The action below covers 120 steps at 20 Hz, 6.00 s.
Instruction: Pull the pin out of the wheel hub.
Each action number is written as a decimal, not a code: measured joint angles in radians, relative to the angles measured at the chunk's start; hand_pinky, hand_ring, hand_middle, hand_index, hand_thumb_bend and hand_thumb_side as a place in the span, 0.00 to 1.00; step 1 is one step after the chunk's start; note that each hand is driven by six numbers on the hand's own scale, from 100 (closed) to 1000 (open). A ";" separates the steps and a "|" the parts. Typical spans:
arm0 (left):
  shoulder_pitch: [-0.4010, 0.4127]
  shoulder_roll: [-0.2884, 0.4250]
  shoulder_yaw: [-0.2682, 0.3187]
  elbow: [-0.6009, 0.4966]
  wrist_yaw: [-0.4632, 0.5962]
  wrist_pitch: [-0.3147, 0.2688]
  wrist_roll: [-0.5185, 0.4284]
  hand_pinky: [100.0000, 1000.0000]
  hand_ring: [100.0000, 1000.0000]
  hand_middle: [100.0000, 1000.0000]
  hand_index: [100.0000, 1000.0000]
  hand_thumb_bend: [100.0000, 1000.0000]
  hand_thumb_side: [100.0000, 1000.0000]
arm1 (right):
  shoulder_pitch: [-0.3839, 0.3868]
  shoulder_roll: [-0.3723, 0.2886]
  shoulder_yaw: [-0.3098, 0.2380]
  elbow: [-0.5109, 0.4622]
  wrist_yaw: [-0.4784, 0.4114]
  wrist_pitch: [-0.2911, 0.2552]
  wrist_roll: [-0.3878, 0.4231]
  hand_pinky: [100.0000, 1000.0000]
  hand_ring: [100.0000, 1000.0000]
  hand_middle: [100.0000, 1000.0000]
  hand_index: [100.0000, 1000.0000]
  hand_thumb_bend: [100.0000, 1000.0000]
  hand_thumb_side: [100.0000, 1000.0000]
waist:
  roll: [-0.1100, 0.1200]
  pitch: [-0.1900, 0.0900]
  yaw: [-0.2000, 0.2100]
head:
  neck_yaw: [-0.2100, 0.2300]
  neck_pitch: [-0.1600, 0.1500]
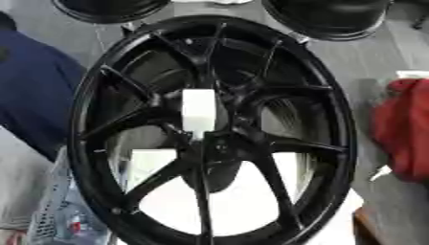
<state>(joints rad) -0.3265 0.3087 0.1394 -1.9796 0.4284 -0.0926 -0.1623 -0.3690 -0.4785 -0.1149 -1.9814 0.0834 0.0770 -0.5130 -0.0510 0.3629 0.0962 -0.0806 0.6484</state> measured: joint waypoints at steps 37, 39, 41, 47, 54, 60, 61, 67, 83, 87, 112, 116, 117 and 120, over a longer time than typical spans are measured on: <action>-0.481 0.731 -0.299 -0.012 -0.326 -0.339 -0.463 0.79 0.72 0.71 0.83 0.00 0.67 | 0.037 -0.040 0.017 0.000 0.000 0.021 0.020 0.77 0.69 0.63 0.83 0.00 0.48 | 0.062 -0.024 -0.013 | -0.027 0.027; -0.524 0.731 -0.332 -0.012 -0.346 -0.336 -0.517 0.79 0.73 0.72 0.83 0.00 0.70 | 0.040 -0.040 0.017 0.000 0.000 0.021 0.021 0.77 0.69 0.62 0.83 0.00 0.48 | 0.064 -0.024 -0.014 | -0.027 0.027; -0.564 0.731 -0.364 -0.012 -0.364 -0.306 -0.553 0.80 0.73 0.71 0.83 0.00 0.72 | 0.041 -0.040 0.019 0.000 0.000 0.022 0.022 0.77 0.69 0.62 0.83 0.00 0.48 | 0.065 -0.024 -0.015 | -0.026 0.027; -0.657 0.711 -0.461 -0.012 -0.414 -0.217 -0.641 0.80 0.74 0.72 0.84 0.00 0.78 | 0.041 -0.043 0.025 0.000 -0.003 0.025 0.026 0.77 0.69 0.62 0.83 0.00 0.48 | 0.070 -0.024 -0.016 | -0.022 0.026; -0.720 0.672 -0.567 -0.012 -0.467 -0.189 -0.670 0.80 0.73 0.72 0.84 0.00 0.78 | 0.041 -0.044 0.029 0.000 -0.008 0.025 0.030 0.77 0.69 0.62 0.83 0.00 0.48 | 0.073 -0.023 -0.020 | -0.013 0.026; -0.743 0.637 -0.599 0.035 -0.472 -0.165 -0.694 0.81 0.74 0.72 0.86 0.05 0.82 | 0.041 -0.044 0.032 0.000 -0.012 0.023 0.032 0.77 0.69 0.62 0.83 0.00 0.48 | 0.073 -0.023 -0.020 | -0.009 0.027; -0.749 0.631 -0.603 0.048 -0.472 -0.154 -0.704 0.82 0.75 0.73 0.87 0.06 0.82 | 0.041 -0.044 0.033 0.000 -0.013 0.022 0.032 0.77 0.69 0.62 0.83 0.00 0.48 | 0.074 -0.023 -0.020 | -0.008 0.027; -0.785 0.590 -0.629 0.106 -0.488 -0.015 -0.723 0.87 0.80 0.74 0.89 0.21 0.86 | 0.044 -0.043 0.035 0.000 -0.016 0.022 0.032 0.77 0.68 0.62 0.83 0.00 0.48 | 0.077 -0.023 -0.020 | -0.004 0.028; -0.838 0.510 -0.699 0.141 -0.585 0.176 -0.745 0.94 0.85 0.76 0.92 0.54 0.81 | 0.045 -0.023 0.035 0.000 -0.027 0.016 0.025 0.77 0.68 0.61 0.83 0.00 0.48 | 0.088 -0.014 -0.027 | 0.009 0.045; -0.847 0.480 -0.708 0.179 -0.647 0.214 -0.746 0.93 0.84 0.75 0.91 0.51 0.79 | 0.044 -0.019 0.035 0.000 -0.029 0.015 0.024 0.77 0.67 0.61 0.83 0.00 0.49 | 0.088 -0.012 -0.029 | 0.015 0.047; -0.815 0.416 -0.771 0.300 -0.812 0.240 -0.745 0.92 0.85 0.75 0.89 0.59 0.76 | 0.037 0.000 0.036 0.000 -0.043 0.003 0.020 0.77 0.67 0.61 0.83 0.00 0.49 | 0.085 0.001 -0.034 | 0.026 0.067; -0.808 0.412 -0.776 0.309 -0.835 0.234 -0.744 0.91 0.84 0.74 0.88 0.57 0.76 | 0.035 0.000 0.036 0.000 -0.043 0.002 0.020 0.77 0.67 0.61 0.83 0.00 0.49 | 0.085 0.004 -0.035 | 0.026 0.060; -0.808 0.412 -0.776 0.309 -0.837 0.234 -0.744 0.90 0.84 0.74 0.88 0.56 0.76 | 0.035 0.002 0.036 0.000 -0.044 0.002 0.020 0.77 0.67 0.61 0.83 0.00 0.49 | 0.085 0.005 -0.036 | 0.026 0.056; -0.808 0.405 -0.777 0.308 -0.837 0.231 -0.745 0.90 0.82 0.72 0.87 0.54 0.76 | 0.035 0.009 0.036 0.000 -0.046 0.002 0.019 0.77 0.67 0.61 0.83 0.00 0.49 | 0.085 0.007 -0.039 | 0.025 0.048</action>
<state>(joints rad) -1.1349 0.7138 -0.6374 -1.6714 -0.4084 0.1386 -0.9069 -0.3335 -0.4698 -0.0787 -1.9814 0.0370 0.0786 -0.4938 0.0343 0.3697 0.0575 -0.0559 0.6965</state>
